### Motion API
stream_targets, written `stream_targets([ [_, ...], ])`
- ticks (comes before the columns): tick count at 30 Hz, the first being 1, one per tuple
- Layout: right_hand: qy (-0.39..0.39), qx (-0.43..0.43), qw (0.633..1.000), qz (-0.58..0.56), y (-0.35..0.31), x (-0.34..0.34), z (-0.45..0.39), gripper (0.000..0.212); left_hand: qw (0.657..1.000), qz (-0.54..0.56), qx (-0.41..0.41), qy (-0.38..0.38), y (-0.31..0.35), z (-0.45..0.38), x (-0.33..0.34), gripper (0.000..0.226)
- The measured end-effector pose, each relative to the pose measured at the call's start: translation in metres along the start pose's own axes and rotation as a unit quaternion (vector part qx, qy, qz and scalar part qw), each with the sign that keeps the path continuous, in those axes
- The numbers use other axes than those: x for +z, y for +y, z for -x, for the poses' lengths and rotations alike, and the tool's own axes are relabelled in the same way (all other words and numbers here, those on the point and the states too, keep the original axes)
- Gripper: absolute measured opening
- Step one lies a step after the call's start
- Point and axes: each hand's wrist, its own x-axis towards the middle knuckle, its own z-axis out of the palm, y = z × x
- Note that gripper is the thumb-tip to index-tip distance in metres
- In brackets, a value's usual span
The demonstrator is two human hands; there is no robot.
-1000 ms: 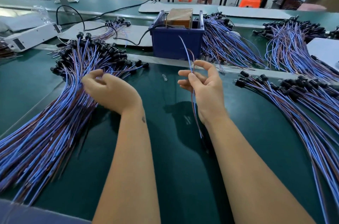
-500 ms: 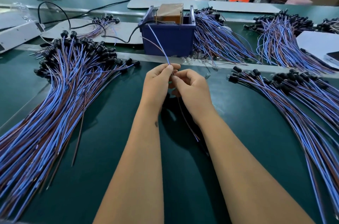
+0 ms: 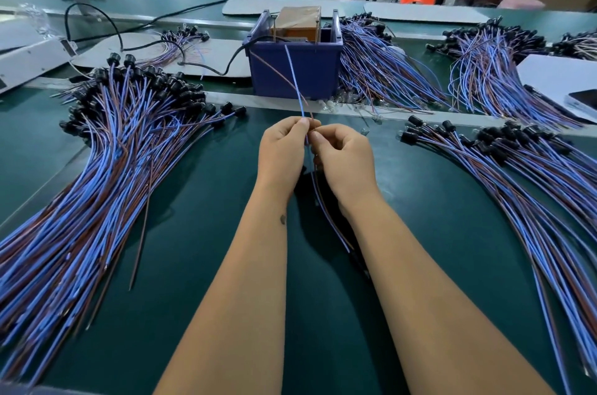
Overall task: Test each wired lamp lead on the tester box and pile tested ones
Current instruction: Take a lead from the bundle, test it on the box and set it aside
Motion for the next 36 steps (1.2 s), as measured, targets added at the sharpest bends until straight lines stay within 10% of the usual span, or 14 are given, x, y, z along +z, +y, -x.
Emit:
stream_targets([
  [36, 0.099, 0.021, 0.992, -0.077, -0.002, 0.005, -0.004, 0.009, 0.994, -0.028, -0.022, 0.103, 0.005, -0.001, -0.001, 0.027],
])
